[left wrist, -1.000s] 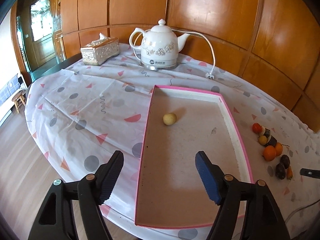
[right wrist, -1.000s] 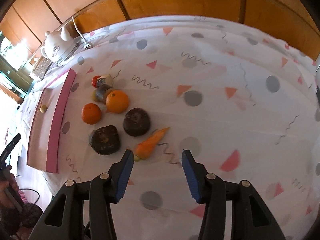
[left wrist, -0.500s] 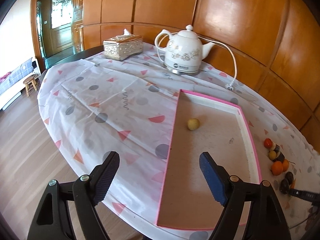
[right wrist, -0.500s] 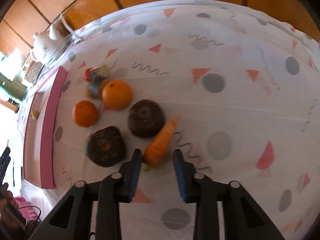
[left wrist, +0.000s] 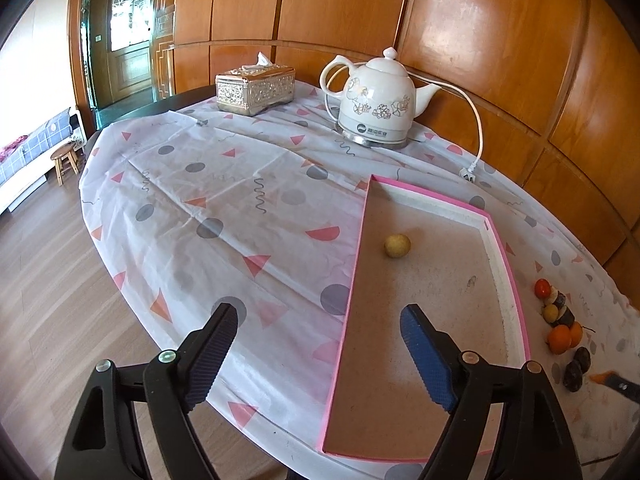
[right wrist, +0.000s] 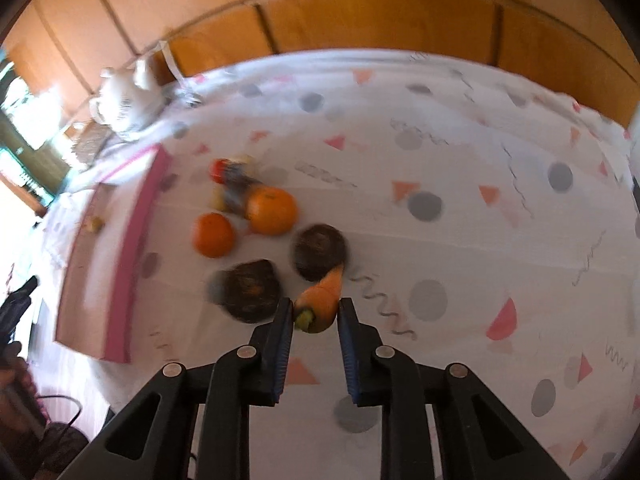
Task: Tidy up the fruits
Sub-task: 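Grasp the carrot with the right tool, then carry the carrot with the right tool into the tray and release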
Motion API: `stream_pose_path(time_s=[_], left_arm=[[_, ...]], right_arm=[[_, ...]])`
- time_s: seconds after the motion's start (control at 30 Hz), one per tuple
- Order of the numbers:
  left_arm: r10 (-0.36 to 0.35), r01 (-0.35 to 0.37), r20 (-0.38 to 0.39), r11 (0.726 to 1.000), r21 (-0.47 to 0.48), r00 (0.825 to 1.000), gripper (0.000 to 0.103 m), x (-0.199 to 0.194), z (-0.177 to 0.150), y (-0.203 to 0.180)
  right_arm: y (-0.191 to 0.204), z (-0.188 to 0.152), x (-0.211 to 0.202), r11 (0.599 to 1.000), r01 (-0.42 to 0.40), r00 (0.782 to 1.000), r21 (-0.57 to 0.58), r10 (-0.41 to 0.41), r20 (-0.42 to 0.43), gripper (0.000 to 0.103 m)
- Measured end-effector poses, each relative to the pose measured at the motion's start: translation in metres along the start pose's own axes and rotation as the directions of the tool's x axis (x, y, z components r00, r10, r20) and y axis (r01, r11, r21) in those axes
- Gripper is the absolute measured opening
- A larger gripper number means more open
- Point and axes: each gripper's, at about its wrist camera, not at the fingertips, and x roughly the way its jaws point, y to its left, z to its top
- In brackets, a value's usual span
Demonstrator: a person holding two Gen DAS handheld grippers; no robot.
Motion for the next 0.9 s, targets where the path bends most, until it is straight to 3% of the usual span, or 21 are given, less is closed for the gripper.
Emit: stream_pose_path(time_s=[0.2, 0.4, 0.63, 0.9], left_arm=[[-0.003, 0.003, -0.004, 1.0, 0.002, 1.0, 0.085, 0.001, -0.001, 0.001], [-0.003, 0.003, -0.011, 1.0, -0.007, 1.0, 0.086, 0.002, -0.003, 0.004], [-0.004, 0.003, -0.021, 1.0, -0.024, 1.0, 0.086, 0.004, -0.004, 0.01], [-0.001, -0.001, -0.036, 0.999, -0.048, 0.999, 0.086, 0.01, -0.004, 0.017]], right_arm=[[0.06, 0.011, 0.003, 0.981, -0.123, 0.992, -0.148, 0.122, -0.015, 0.021], [0.134, 0.015, 0.026, 0.932, -0.219, 0.975, -0.29, 0.201, -0.091, 0.021], [0.204, 0.028, 0.058, 0.88, -0.262, 0.964, -0.396, 0.221, -0.148, 0.021], [0.231, 0.041, 0.074, 0.868, -0.271, 0.962, -0.416, 0.226, -0.154, 0.02]])
